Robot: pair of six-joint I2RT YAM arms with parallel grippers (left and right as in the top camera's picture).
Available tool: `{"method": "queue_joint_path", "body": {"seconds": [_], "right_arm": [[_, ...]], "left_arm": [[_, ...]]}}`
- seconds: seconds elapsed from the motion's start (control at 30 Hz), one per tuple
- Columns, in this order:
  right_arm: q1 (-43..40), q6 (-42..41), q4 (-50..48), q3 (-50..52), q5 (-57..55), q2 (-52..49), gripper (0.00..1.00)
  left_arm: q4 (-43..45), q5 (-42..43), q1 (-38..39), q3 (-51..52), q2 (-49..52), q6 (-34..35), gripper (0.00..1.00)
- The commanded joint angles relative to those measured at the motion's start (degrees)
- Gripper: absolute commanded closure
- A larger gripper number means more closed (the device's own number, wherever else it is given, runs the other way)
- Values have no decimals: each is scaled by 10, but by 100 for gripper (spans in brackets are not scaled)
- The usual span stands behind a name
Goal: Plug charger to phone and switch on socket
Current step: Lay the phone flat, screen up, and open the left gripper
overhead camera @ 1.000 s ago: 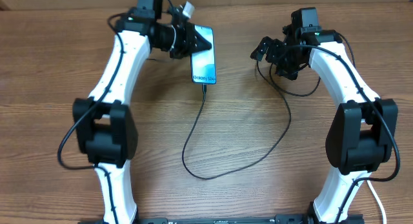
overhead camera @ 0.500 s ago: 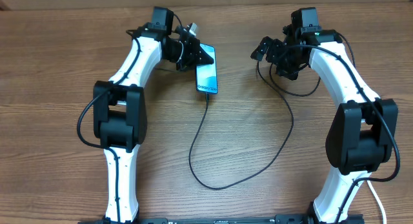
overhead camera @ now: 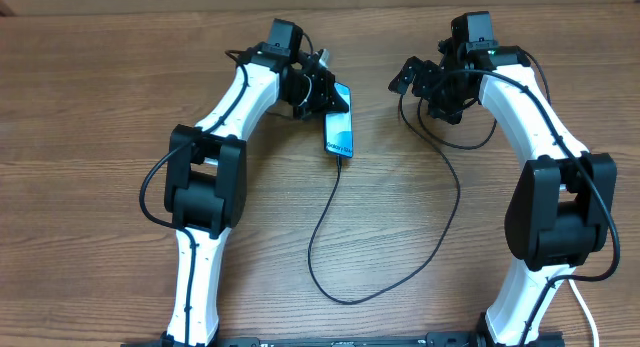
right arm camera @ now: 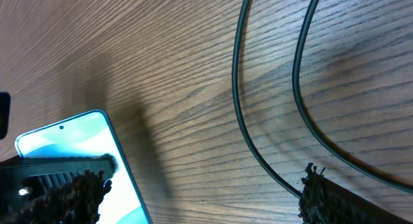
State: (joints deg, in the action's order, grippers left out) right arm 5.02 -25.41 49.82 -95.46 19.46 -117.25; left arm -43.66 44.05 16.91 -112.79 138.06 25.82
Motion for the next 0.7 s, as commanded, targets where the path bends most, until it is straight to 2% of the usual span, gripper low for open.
{"method": "queue_joint_path", "body": {"seconds": [0.0, 0.1, 0.67], "right_arm": [[1, 4, 0, -5, -3, 16, 0], [1, 4, 0, -5, -3, 16, 0], [2, 4, 0, -5, -3, 16, 0]], "left_arm": [[8, -13, 6, -1, 2, 17, 96], [8, -43, 7, -1, 2, 37, 96], [11, -69, 8, 2, 4, 40, 96]]}}
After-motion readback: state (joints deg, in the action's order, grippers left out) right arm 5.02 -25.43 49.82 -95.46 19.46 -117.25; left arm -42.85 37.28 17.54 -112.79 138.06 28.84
